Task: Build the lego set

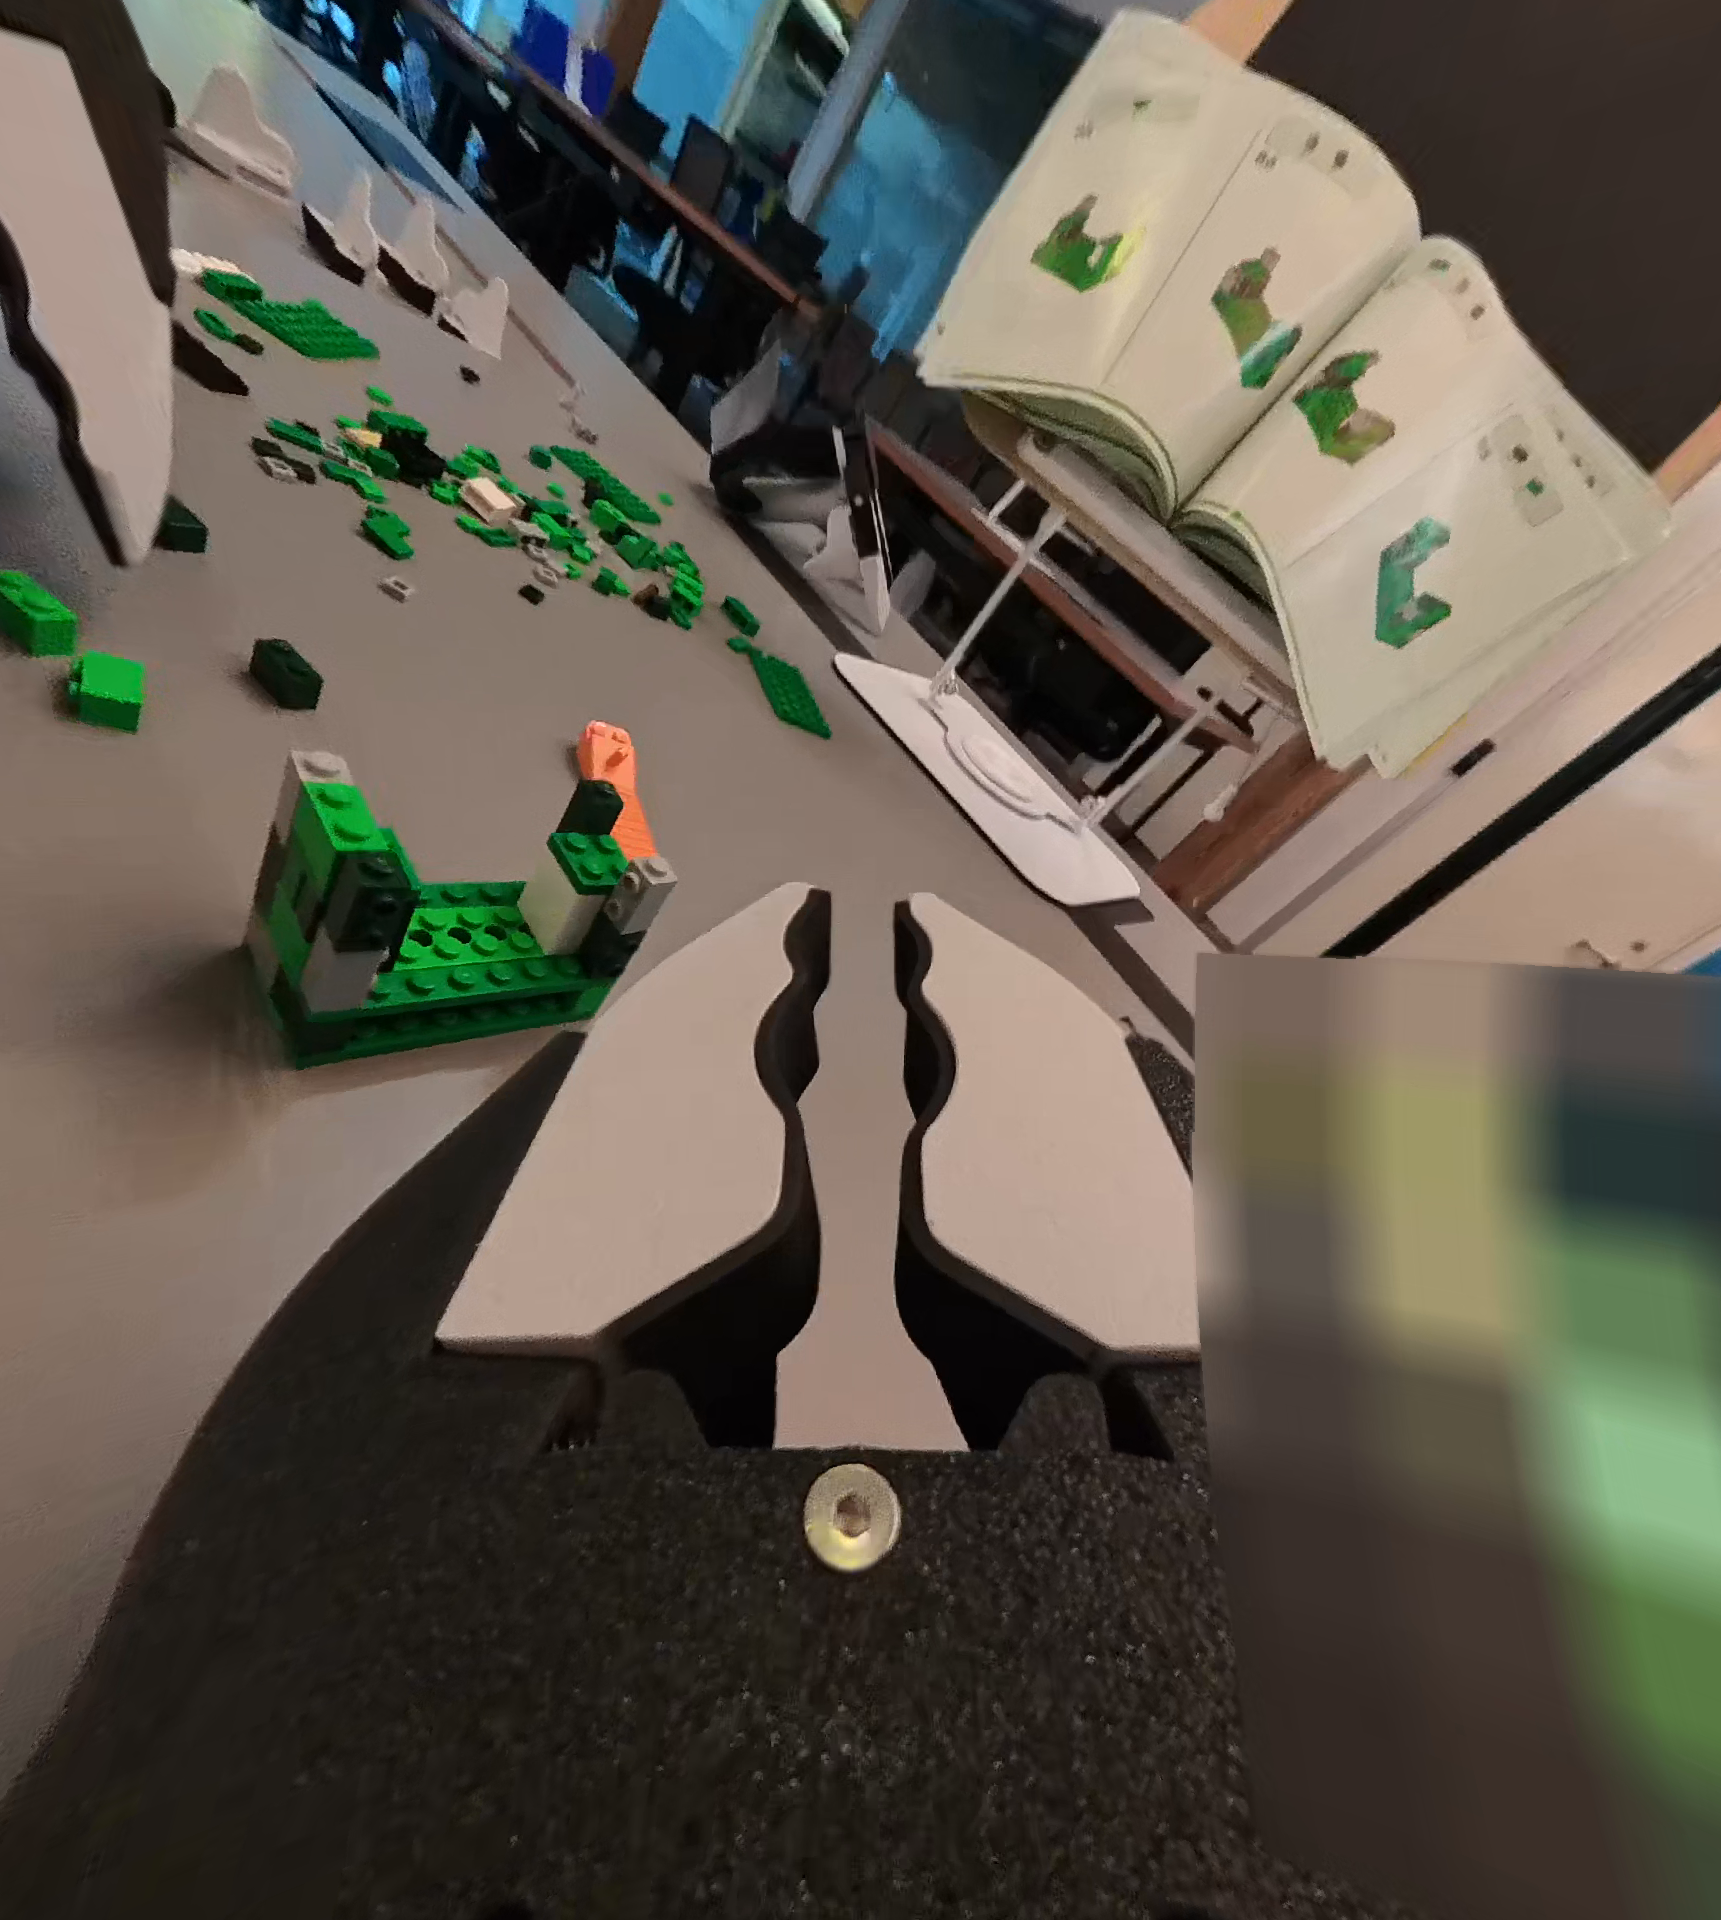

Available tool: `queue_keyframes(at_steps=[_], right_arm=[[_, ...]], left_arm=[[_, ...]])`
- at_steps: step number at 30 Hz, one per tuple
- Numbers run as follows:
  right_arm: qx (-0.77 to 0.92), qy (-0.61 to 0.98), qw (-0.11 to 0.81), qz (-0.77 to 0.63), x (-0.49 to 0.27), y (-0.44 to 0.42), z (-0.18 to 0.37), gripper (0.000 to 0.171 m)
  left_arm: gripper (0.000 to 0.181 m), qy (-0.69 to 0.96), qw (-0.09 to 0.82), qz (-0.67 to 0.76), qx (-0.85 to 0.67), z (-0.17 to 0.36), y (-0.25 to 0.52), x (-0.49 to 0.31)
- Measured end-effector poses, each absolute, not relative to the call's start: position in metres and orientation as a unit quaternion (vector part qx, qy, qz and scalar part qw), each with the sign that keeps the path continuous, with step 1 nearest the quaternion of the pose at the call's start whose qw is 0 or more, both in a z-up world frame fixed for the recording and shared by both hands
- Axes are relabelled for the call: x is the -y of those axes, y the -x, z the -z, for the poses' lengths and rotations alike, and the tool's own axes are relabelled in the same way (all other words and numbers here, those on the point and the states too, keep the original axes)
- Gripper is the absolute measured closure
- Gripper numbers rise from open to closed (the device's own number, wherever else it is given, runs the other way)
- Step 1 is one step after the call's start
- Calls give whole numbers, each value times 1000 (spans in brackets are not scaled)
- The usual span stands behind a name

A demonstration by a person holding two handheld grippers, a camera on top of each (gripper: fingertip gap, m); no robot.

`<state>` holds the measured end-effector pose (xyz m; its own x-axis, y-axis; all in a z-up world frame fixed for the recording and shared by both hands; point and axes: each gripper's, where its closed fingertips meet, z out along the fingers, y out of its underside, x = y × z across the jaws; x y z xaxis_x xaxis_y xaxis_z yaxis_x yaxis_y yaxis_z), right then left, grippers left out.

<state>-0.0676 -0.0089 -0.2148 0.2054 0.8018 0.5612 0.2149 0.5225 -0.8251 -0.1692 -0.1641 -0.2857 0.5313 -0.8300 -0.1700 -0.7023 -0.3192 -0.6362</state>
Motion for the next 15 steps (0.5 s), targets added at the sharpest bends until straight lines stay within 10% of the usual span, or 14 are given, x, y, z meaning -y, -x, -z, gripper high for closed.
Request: queue_keyframes(at_steps=[1, 15], right_arm=[[587, 442, 640, -224, 12, 67, 213, 159], [691, 468, 477, -275, 30, 76, 238, 151]], left_arm=[[130, 805, 352, 94, -469, 281, 171, 163], [148, 738, 481, 123, -456, 226, 149, 97]])
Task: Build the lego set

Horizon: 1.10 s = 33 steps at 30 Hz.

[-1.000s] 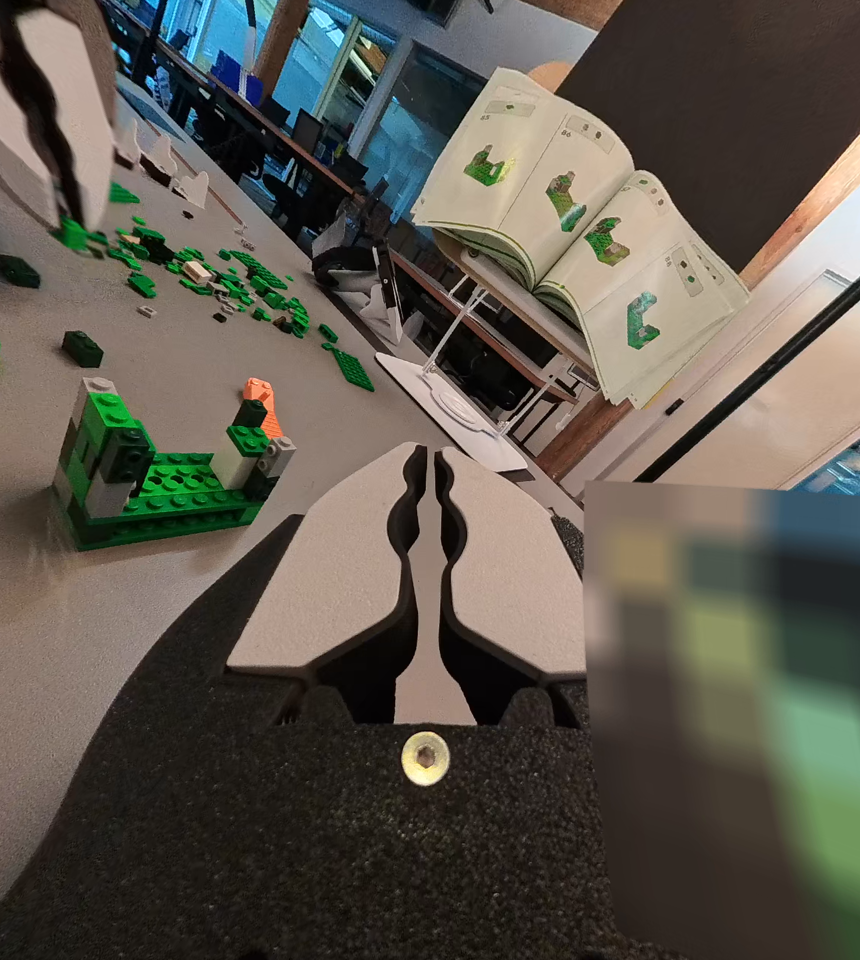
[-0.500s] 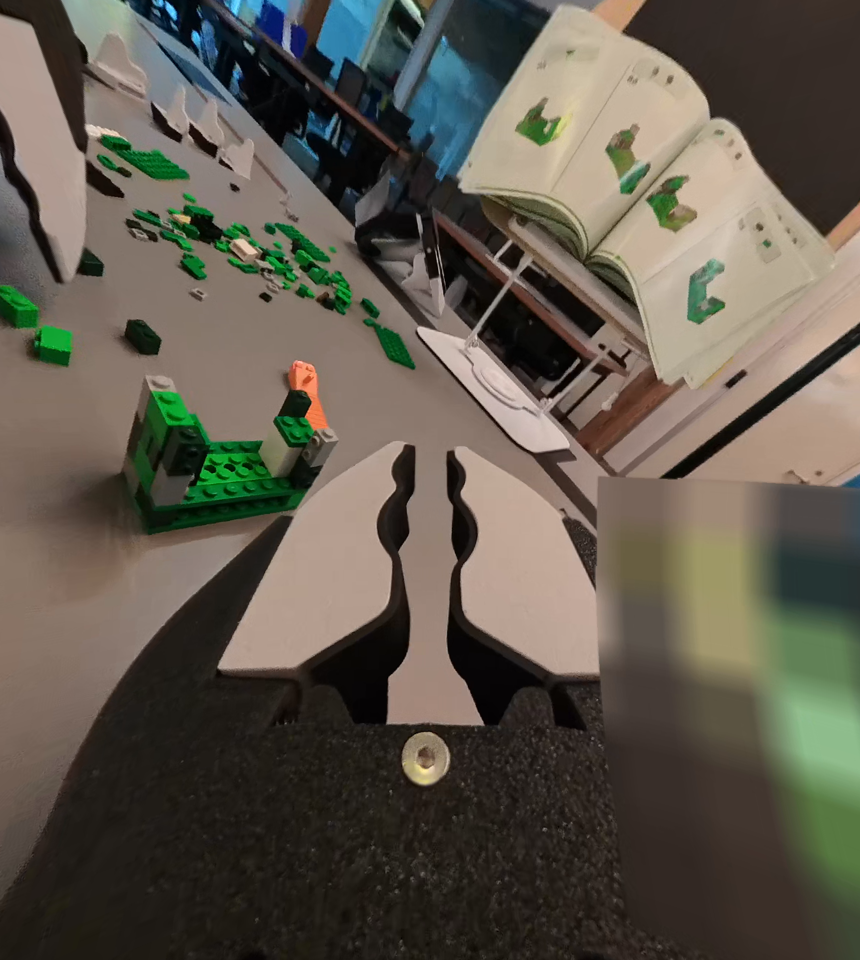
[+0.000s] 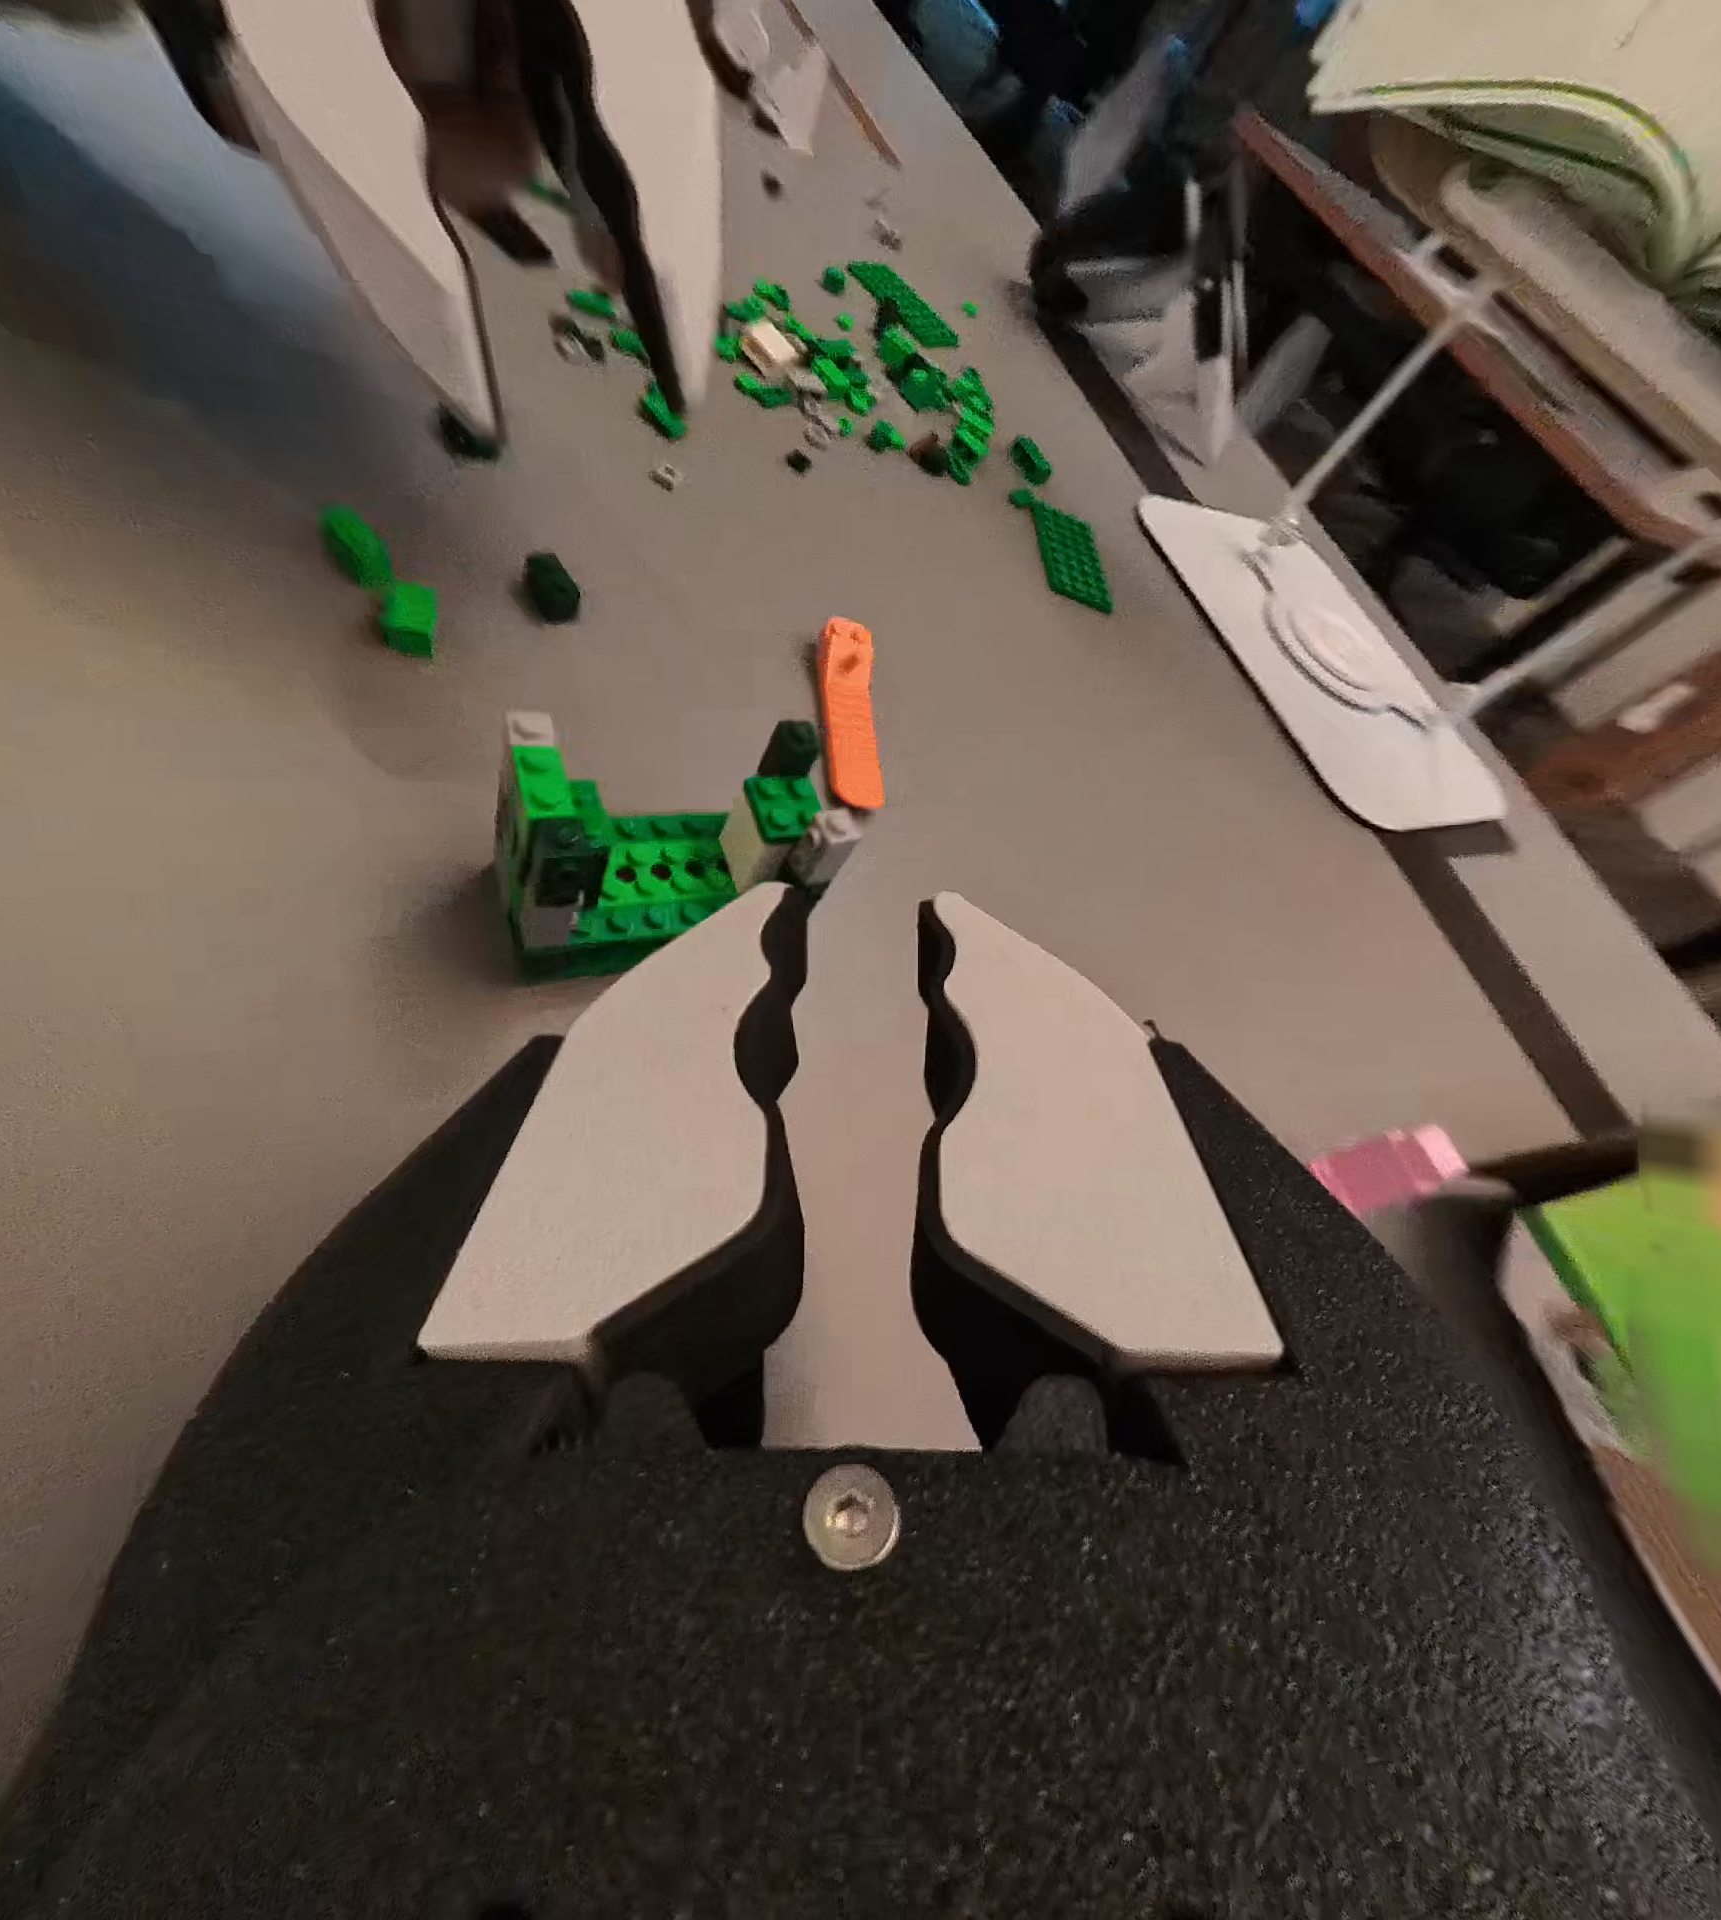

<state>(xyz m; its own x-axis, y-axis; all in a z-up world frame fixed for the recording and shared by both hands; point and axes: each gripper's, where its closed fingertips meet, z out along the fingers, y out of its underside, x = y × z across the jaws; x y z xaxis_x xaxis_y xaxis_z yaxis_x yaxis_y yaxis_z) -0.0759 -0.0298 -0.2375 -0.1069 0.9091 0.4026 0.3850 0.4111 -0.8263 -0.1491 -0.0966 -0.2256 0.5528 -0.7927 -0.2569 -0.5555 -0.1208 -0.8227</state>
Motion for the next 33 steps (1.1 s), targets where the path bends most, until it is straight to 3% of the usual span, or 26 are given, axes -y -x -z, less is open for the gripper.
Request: queue_keyframes(at_steps=[4, 7, 15, 19, 22, 33], right_arm=[[707, 460, 381, -378, 31, 84, 243, 156], [701, 450, 361, -419, 30, 93, 246, 156], [725, 426, 299, -452, 34, 98, 251, 153], [740, 409, 294, -446, 36, 103, 254, 154], [749, 406, 289, -437, 36, 105, 258, 161], [730, 441, 303, -425, 35, 105, 258, 161]], left_arm=[[144, 746, 451, 135, -470, 240, 126, 63], [137, 759, 434, 141, -465, 255, 115, 44], [147, 761, 427, 167, -459, 271, 104, 31], [162, 755, 429, 168, -466, 275, 101, 32], [163, 753, 430, 168, -469, 275, 101, 32], [163, 766, 426, 169, -451, 275, 101, 32]])
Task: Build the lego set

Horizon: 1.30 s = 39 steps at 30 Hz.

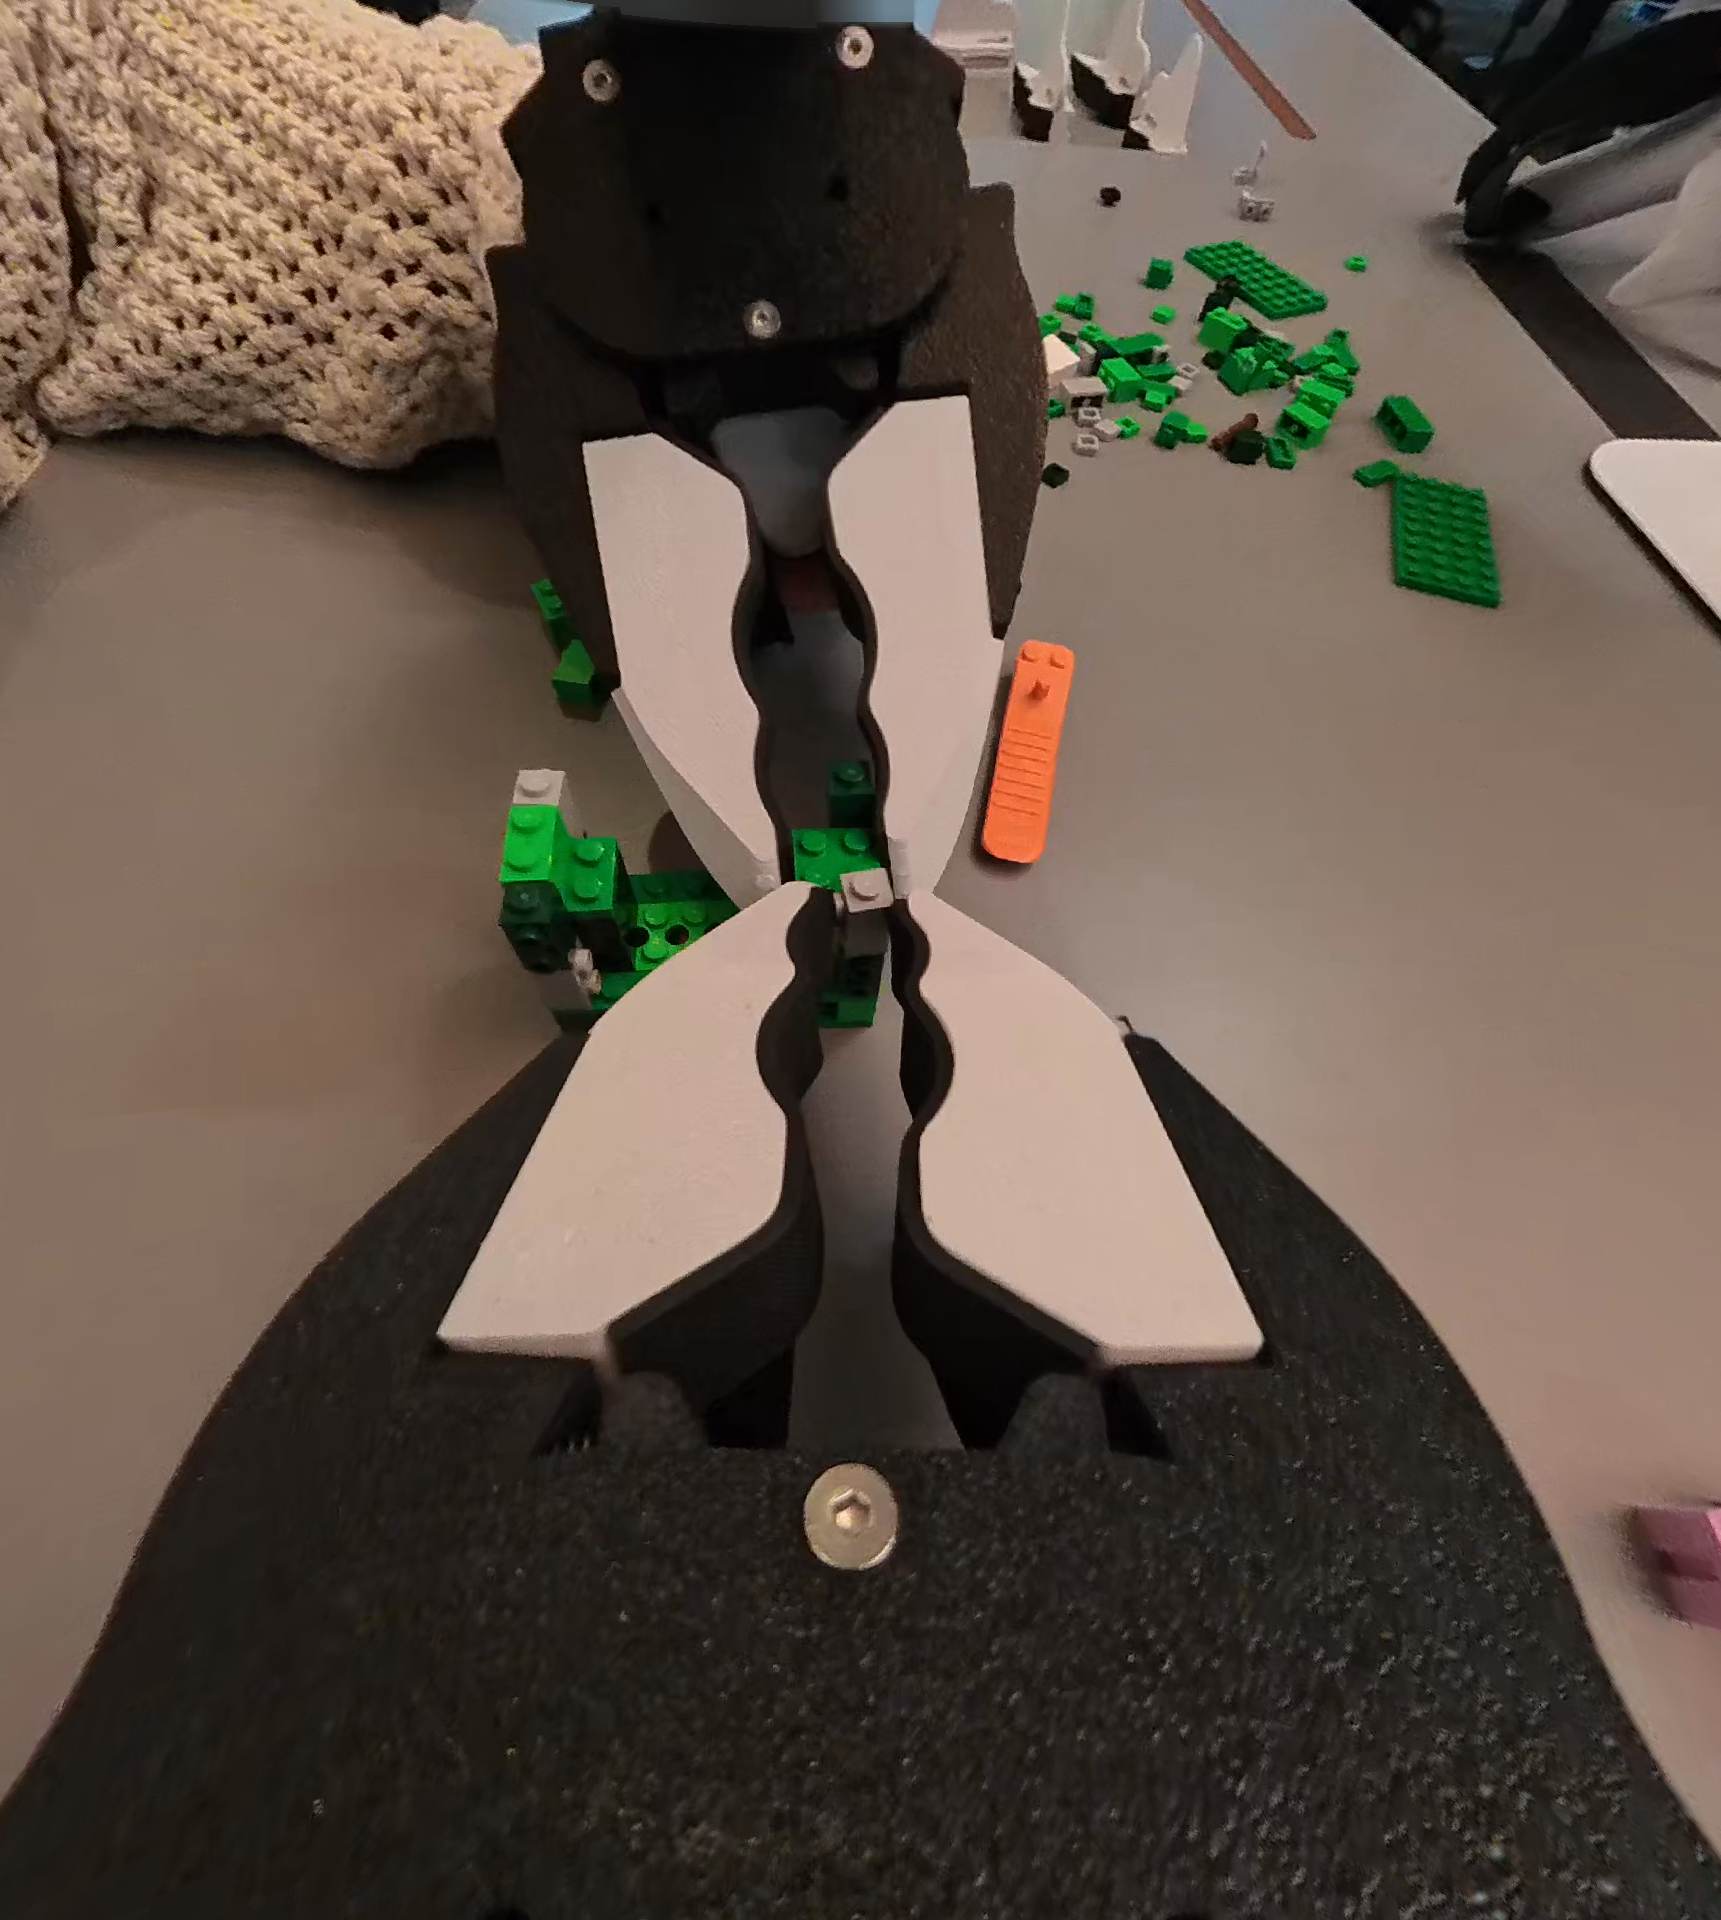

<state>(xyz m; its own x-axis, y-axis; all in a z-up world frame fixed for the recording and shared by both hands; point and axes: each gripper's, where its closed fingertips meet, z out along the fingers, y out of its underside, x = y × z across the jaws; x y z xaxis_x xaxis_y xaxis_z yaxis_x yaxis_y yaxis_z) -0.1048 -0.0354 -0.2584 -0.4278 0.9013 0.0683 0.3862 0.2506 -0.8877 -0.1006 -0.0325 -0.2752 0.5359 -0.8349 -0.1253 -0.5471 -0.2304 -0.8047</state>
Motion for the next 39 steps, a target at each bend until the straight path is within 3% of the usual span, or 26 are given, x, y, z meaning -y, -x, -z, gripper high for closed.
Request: queue_keyframes(at_steps=[9, 15, 22, 39], right_arm=[[709, 472, 322, -412, 36, 105, 258, 161], [733, 436, 298, -428, 34, 97, 258, 148], [752, 417, 264, -437, 37, 102, 262, 161], [711, 487, 291, -416, 35, 103, 263, 162]], left_arm=[[164, 767, 426, 169, -449, 275, 100, 34], [164, 759, 426, 189, -455, 275, 100, 35], [164, 755, 424, 204, -457, 274, 99, 35], [164, 765, 427, 199, -440, 275, 99, 35]])
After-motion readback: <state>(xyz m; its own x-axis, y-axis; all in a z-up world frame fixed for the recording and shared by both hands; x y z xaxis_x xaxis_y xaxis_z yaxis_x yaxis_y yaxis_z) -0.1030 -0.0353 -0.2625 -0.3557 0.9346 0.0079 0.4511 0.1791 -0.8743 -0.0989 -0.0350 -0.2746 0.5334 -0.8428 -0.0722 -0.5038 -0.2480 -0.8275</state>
